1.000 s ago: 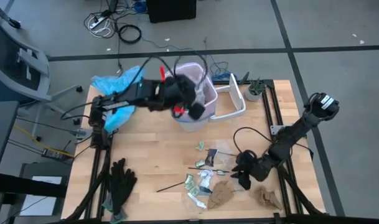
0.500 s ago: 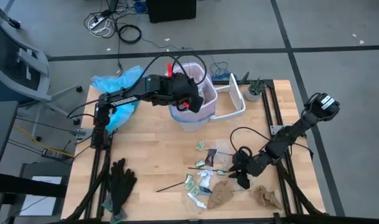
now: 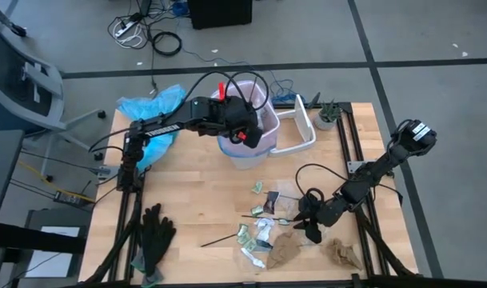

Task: Place trash/remove bag and relplace
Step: Put the brown napkin into the trash bin

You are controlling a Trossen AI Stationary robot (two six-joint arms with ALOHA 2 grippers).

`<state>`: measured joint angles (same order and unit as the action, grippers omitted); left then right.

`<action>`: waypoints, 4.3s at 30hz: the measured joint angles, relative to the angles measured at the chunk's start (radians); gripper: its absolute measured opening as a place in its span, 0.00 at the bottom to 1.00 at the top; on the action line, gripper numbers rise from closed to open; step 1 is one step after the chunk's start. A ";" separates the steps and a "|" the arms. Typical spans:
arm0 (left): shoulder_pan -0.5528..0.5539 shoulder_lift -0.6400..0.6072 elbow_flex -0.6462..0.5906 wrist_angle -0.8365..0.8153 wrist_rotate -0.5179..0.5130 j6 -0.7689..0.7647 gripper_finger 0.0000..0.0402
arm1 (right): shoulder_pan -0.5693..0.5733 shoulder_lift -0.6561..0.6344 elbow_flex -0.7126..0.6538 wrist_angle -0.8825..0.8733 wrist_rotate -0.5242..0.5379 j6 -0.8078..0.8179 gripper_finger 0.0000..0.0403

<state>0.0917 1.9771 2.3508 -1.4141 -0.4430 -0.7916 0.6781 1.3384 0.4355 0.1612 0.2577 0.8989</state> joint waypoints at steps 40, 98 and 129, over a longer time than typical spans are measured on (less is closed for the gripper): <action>-0.557 -0.094 -0.333 -0.064 -0.113 0.176 0.24 | -0.127 0.000 0.060 0.281 0.090 -0.007 0.33; -0.654 -0.523 -1.461 1.195 0.144 -0.120 0.13 | 0.518 0.426 0.737 -1.107 -0.205 0.791 0.34; -0.630 -0.523 -1.461 1.334 0.127 -0.126 0.13 | -0.035 -0.085 0.813 -1.304 0.097 0.142 0.00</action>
<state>-0.5383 1.4536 0.8894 -0.0803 -0.3161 -0.9181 0.6434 1.2536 1.2482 -1.1429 0.3550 1.0410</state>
